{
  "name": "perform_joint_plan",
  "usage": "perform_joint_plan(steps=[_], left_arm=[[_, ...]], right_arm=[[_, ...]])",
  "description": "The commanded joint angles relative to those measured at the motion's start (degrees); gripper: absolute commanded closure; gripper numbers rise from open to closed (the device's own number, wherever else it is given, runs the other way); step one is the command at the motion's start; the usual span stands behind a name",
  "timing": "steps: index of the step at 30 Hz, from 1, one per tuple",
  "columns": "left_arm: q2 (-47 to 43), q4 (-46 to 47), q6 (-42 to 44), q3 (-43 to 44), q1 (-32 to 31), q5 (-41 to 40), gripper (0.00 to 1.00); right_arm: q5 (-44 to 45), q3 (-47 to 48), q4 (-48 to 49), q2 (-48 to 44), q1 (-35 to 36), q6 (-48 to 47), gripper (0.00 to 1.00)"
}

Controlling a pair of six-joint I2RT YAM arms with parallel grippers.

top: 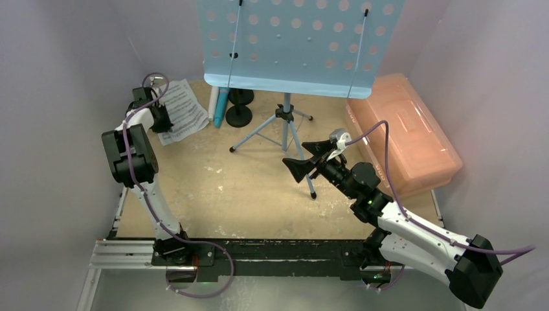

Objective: Pack up the instrument practice props

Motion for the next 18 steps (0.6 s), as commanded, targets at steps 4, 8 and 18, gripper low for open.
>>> perform_joint_plan(steps=[4,8,18], left_arm=[[1.0,-1.16,4.06,2.56,-1.16,-6.03,1.0],[0.82,-0.52,5.25,2.87,-1.34,-8.27,1.0],[1.26,-0.46,10.13,5.45,-5.01,-13.12,1.0]], right_arm=[[1.03,-0.2,2.0,-1.18,0.31,0.05,0.02],[0.88,-0.07,1.83,-0.93,0.35,0.09,0.02],[1.11,0.14,2.18,0.61,0.35,-0.02,0.02]])
